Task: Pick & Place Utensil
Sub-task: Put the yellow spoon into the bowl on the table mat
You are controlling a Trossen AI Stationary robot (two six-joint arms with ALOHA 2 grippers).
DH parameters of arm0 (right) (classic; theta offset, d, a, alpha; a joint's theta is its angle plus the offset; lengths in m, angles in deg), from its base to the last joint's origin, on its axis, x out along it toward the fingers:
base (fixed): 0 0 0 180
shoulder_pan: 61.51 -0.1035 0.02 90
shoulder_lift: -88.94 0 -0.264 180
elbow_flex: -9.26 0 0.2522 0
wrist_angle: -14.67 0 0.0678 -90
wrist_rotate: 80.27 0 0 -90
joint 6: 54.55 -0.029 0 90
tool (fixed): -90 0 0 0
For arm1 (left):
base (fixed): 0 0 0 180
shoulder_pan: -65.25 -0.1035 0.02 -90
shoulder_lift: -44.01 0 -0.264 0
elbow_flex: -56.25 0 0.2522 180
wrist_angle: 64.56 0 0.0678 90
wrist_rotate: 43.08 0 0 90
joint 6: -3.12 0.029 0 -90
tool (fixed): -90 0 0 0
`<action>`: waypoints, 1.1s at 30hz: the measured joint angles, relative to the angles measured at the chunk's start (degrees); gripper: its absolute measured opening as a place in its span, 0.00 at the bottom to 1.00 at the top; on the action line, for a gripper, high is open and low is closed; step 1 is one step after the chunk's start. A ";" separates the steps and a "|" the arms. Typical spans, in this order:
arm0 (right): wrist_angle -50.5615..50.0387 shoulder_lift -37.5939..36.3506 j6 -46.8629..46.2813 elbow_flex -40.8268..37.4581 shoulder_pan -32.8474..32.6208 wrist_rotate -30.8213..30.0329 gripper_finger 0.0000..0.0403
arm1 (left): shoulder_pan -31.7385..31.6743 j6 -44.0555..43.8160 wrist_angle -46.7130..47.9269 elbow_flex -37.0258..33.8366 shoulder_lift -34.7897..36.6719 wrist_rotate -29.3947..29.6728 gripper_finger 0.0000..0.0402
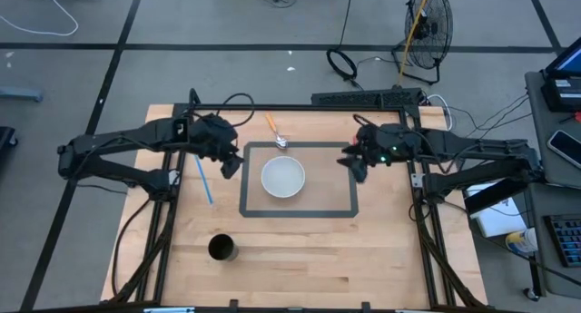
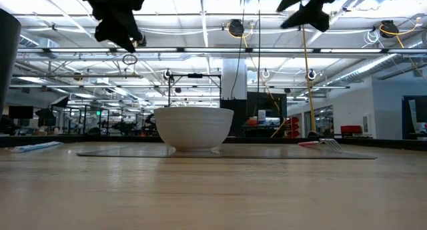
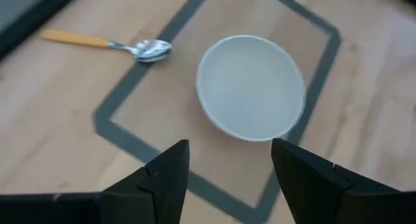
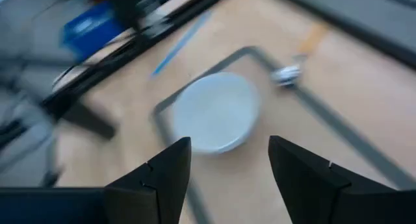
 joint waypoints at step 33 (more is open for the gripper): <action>-19.63 21.31 -6.63 -0.02 25.45 -2.46 0.52 | -10.72 -1.76 -6.67 0.00 -1.82 12.52 0.56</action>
